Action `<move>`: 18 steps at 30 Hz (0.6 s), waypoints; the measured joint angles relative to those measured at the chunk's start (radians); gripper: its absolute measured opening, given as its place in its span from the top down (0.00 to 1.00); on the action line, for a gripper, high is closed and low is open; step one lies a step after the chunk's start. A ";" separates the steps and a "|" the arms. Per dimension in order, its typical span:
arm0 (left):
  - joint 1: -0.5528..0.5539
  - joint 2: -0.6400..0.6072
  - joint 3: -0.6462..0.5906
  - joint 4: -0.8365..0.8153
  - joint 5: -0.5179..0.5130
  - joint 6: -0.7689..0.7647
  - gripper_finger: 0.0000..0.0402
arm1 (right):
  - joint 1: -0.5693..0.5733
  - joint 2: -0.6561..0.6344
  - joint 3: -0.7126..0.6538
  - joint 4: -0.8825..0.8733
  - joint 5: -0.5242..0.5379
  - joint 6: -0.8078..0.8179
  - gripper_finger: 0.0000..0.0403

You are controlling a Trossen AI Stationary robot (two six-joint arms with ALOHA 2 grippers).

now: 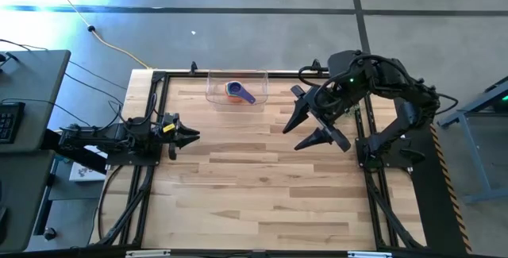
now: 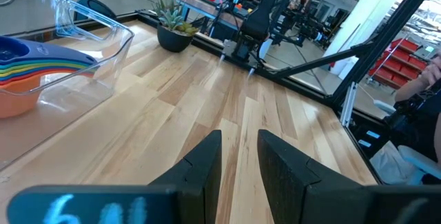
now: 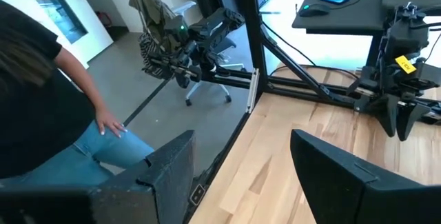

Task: Nest measuring cups in basket
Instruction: Return to Home Position

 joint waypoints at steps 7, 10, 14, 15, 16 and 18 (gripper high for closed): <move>0.000 0.000 0.000 0.000 0.000 0.000 0.79 | 0.000 0.000 0.000 -0.008 -0.003 0.012 0.43; 0.000 0.000 0.000 0.000 0.000 0.000 0.79 | 0.000 0.000 0.000 -0.013 -0.003 0.019 0.43; 0.000 0.000 0.000 0.000 0.000 0.000 0.79 | 0.000 0.000 0.000 -0.031 -0.003 0.021 0.43; 0.000 0.000 0.000 0.000 0.000 0.000 0.79 | 0.000 0.000 0.000 -0.035 -0.003 0.021 0.43; 0.000 0.000 0.000 0.000 0.000 0.000 0.79 | 0.000 0.000 0.000 -0.035 -0.003 0.021 0.43; 0.000 0.000 0.000 0.000 0.000 0.000 0.79 | 0.000 0.000 0.000 -0.035 -0.003 0.020 0.43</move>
